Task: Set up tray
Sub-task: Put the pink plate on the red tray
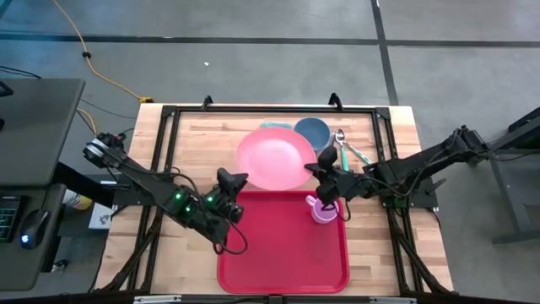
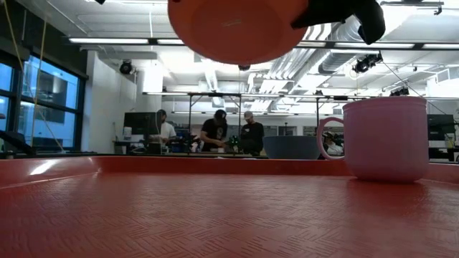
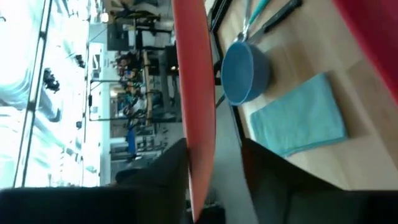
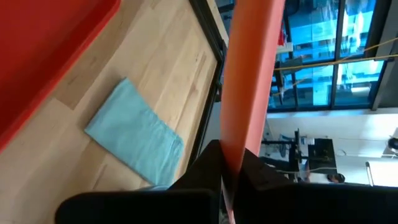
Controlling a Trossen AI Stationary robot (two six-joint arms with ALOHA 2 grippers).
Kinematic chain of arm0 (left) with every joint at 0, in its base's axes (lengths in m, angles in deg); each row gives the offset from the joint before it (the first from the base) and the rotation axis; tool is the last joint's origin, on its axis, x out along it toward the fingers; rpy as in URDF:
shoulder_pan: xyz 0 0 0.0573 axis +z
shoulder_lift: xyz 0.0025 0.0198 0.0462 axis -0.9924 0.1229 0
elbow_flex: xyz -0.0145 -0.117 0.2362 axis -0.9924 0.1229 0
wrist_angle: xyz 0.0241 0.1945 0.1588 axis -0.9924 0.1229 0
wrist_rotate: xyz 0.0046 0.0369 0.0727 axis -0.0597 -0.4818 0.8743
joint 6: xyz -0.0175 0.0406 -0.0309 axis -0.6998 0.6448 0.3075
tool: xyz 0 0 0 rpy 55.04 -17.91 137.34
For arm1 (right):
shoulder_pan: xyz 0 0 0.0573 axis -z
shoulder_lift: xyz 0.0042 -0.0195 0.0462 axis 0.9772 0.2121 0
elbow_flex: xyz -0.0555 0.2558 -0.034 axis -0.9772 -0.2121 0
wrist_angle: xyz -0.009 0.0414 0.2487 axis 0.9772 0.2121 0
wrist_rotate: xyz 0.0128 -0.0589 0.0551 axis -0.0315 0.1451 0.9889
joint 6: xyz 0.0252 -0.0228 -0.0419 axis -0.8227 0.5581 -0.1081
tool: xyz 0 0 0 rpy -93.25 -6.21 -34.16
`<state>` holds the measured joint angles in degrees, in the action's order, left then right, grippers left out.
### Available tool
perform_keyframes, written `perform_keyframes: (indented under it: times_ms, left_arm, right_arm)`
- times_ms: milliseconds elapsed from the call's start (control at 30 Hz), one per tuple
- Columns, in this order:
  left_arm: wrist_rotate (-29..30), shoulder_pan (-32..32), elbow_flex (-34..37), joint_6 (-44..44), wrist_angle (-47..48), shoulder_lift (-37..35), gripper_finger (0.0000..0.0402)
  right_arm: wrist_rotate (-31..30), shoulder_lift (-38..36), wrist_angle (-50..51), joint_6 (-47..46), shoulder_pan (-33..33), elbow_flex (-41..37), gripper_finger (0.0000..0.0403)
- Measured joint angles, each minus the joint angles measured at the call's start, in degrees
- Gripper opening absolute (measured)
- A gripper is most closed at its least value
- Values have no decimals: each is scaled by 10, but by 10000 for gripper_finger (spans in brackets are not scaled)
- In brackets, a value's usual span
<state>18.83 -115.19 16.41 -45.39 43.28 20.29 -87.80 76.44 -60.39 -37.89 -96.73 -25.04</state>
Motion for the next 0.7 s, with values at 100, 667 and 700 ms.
perform_keyframes:
  times_ms: [100, 667, 700]
  left_arm:
    - [6, 0, 0, -1, 1, 0, 245]
    - [161, 114, 0, -247, 299, -21, 372]
    - [157, 129, 0, -271, 325, -22, 369]
  right_arm:
    - [1, 0, 1, -2, 0, 0, 1]
    - [74, 0, 1, -41, 2, 1, 1]
    - [89, 0, 2, -48, 2, 1, 1]
